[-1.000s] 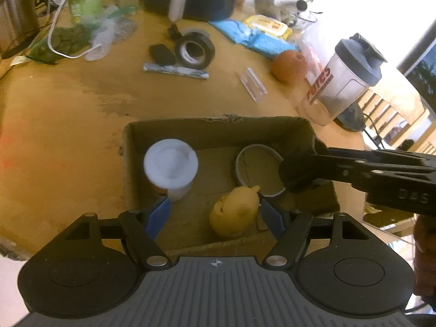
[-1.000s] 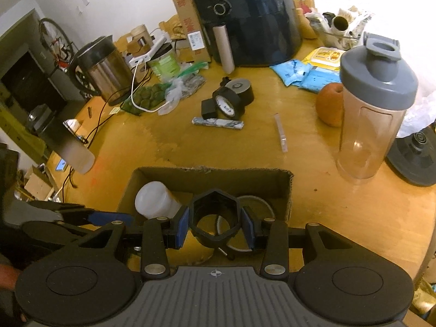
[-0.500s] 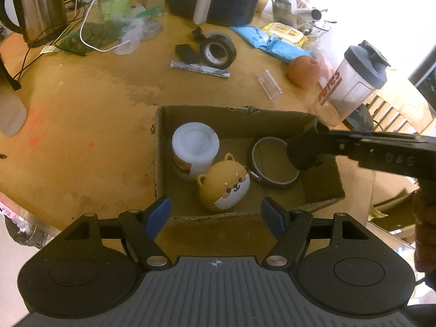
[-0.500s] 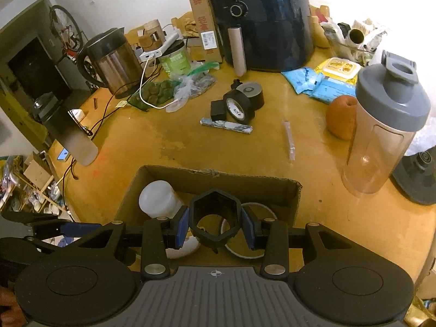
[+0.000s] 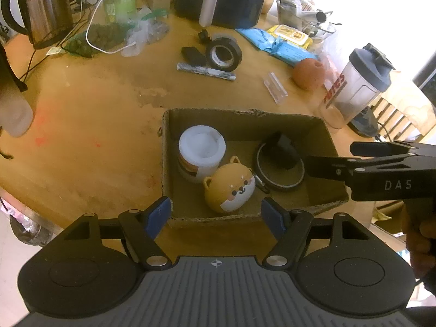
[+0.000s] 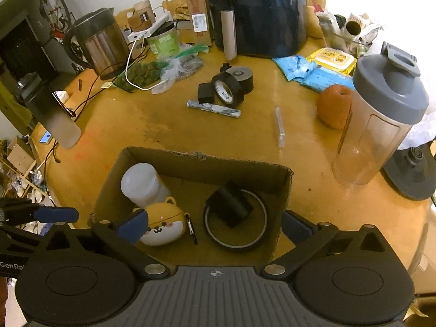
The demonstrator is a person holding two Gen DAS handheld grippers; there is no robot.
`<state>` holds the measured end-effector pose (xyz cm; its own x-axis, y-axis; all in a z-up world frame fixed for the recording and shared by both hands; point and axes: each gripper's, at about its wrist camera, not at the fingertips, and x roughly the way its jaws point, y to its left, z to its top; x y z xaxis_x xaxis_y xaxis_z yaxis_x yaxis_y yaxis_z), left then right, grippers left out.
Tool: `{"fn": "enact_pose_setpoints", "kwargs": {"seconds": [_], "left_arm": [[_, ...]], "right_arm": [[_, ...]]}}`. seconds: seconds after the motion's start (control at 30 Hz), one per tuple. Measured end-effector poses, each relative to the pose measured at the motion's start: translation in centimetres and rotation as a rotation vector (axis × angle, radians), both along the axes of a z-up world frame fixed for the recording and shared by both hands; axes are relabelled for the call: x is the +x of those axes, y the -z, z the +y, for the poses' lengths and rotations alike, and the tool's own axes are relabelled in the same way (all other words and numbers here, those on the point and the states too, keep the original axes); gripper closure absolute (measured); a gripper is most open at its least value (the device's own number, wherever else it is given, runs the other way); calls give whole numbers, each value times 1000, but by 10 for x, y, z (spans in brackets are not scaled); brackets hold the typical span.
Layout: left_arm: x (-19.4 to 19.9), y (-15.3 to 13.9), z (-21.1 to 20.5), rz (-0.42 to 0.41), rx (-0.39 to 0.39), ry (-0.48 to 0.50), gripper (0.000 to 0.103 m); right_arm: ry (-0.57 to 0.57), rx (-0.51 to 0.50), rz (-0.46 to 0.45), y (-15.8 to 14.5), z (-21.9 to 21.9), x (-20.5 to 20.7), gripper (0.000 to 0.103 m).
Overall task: Organize rigid objects
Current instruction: 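Release the dog case and hexagonal cup into the box, opening both grippers, then withdraw both grippers from the box toward the clear plastic strip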
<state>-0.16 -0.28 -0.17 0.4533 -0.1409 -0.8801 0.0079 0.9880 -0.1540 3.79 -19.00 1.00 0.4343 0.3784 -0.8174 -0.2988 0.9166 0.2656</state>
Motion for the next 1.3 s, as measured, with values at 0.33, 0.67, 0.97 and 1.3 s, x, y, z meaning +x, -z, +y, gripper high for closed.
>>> {"fn": "enact_pose_setpoints", "kwargs": {"seconds": [0.33,0.67,0.97,1.3], "left_arm": [[12,-3,2,-15,21,-2,30],[34,-7,4,-27,36,19,30],[54,-8,6,-31,48,50,30],[75,-9,13,-28,49,56,30]], "right_arm": [[31,-4,-6,1,-7,3,0],[55,-16,-29,0,-8,12,0],[80,-34,-36,-3,-6,29,0],[86,-86,-20,-8,2,52,0]]}}
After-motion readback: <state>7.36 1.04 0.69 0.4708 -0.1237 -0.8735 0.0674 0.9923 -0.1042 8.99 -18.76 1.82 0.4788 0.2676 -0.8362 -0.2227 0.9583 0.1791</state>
